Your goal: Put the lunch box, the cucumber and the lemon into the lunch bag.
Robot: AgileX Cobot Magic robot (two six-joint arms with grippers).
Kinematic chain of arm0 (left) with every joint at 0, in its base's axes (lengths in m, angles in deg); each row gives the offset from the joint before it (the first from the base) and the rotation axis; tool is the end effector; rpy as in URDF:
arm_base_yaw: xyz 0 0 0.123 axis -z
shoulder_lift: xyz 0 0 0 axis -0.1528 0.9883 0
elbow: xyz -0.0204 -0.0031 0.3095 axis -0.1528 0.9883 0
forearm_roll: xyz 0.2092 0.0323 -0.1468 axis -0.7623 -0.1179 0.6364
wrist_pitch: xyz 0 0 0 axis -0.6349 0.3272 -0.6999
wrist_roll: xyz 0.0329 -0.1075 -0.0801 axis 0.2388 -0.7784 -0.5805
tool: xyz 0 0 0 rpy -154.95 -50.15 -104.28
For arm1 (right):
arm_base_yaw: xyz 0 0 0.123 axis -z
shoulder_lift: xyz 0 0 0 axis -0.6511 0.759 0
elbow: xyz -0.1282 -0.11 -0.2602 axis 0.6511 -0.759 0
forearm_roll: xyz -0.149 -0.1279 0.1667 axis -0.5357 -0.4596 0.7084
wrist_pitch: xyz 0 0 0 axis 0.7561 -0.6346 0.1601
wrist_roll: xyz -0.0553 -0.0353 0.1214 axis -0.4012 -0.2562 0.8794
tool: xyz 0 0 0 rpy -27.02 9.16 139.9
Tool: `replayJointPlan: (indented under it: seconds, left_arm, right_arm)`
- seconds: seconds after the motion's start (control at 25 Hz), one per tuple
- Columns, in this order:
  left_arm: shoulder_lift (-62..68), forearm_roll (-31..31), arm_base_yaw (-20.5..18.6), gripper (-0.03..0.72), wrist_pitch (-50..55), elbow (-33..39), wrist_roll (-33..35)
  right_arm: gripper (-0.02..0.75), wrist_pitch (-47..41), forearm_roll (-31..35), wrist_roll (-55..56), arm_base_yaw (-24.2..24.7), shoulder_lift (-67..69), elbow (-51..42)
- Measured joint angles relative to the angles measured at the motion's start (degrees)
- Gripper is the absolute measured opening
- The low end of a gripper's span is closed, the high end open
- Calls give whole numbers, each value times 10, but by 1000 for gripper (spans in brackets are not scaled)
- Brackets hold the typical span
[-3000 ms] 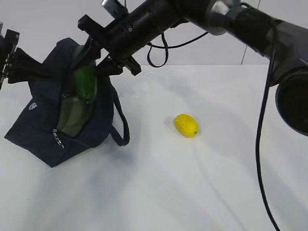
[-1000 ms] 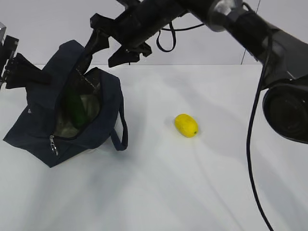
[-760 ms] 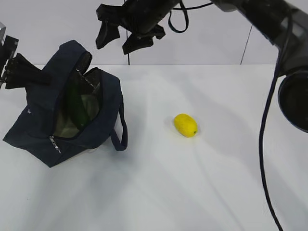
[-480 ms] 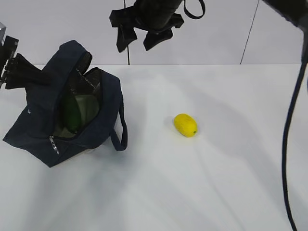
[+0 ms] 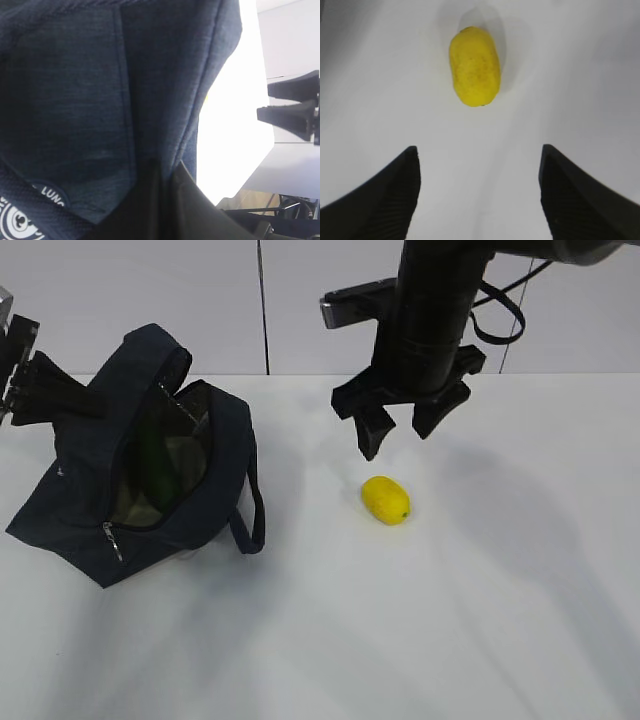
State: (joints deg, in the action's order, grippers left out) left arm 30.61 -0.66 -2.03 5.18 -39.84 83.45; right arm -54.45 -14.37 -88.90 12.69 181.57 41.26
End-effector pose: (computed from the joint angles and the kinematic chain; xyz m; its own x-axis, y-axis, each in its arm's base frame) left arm 0.4042 -0.0402 0.2151 -0.9447 -0.1289 -0.3015 0.1714 0.5897 -0.7893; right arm 0.4118 0.2150 0.2412 -0.8656 -0.4472 -0.2254 -0.4552 0.8902 -0.0181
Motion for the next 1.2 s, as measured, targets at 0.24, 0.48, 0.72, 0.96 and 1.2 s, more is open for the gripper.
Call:
replayJointPlan:
  seconds: [0.24, 0.48, 0.72, 0.96, 1.2]
  left_arm:
    - [0, -1, 0, -6, 0, 0, 0]
    - [0, -1, 0, -6, 0, 0, 0]
    - [0, -1, 0, -6, 0, 0, 0]
    - [0, -1, 0, -6, 0, 0, 0]
    - [0, -2, 0, -6, 0, 0, 0]
  right_arm:
    - [545, 3, -3, 0, 30, -1, -30]
    - [545, 5, 2, -20, 35, 16, -30]
    - [533, 43, 13, -41, 35, 54, -31]
    - [530, 81, 13, -67, 35, 82, -31]
    - [529, 110, 13, -69, 35, 103, -30]
